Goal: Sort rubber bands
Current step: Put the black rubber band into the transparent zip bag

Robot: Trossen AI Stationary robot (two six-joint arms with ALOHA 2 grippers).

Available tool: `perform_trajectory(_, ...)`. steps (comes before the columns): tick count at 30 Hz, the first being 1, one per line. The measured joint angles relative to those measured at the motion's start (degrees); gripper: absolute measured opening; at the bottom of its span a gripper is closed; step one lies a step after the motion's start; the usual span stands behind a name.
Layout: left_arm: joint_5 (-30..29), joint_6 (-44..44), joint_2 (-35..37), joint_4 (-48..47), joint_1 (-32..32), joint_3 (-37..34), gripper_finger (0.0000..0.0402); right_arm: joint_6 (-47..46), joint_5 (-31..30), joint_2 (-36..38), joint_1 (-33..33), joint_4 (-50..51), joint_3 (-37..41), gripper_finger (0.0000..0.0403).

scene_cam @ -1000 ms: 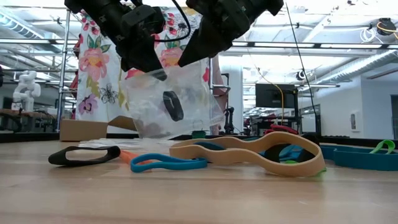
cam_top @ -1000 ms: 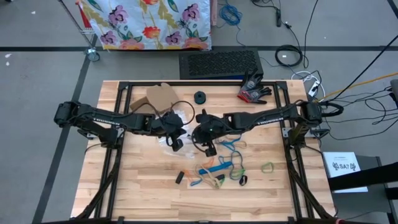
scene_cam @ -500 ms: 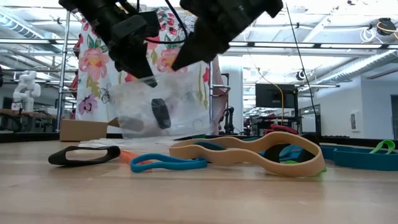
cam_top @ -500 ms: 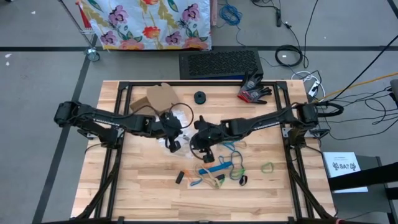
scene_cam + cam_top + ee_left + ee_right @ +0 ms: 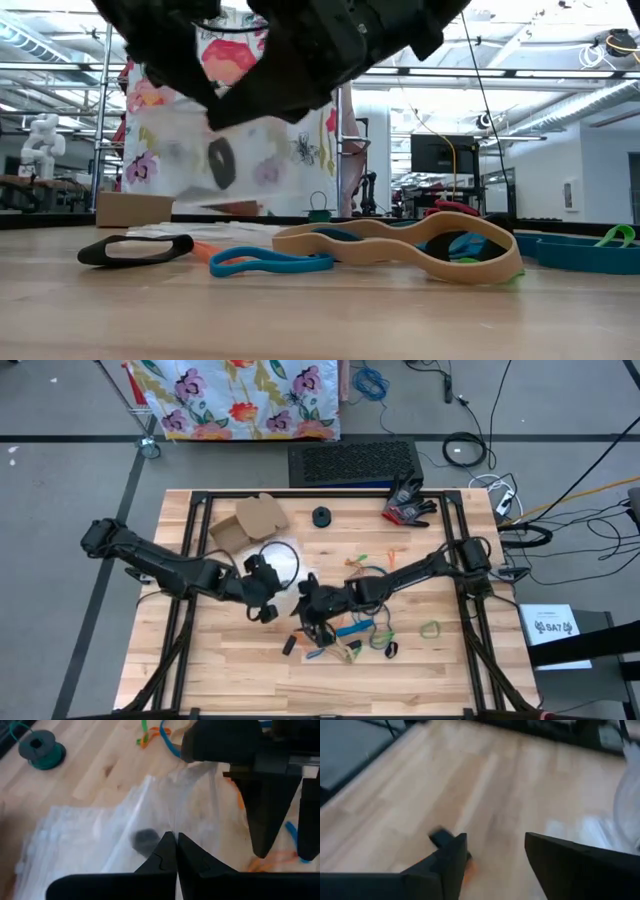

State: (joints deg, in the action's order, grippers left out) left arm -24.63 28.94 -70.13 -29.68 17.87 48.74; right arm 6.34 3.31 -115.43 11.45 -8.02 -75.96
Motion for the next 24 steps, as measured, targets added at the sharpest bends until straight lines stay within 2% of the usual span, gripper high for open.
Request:
perform_trajectory(4,-2.5,5.7,0.0,-3.4,3.6,0.0,0.0,0.2,0.4,-3.8,1.7,-4.0,-1.1,0.0209)
perform_trajectory(13,-5.4,9.8,0.0,-4.4,9.0,0.0,0.0,0.4,7.2,-12.1,2.3,3.4,-12.8,0.0197)
perform_trajectory(24,-6.1,10.6,0.0,-5.3,10.8,0.0,0.0,-1.2,7.5,-13.6,1.5,7.5,-13.6,0.0196)
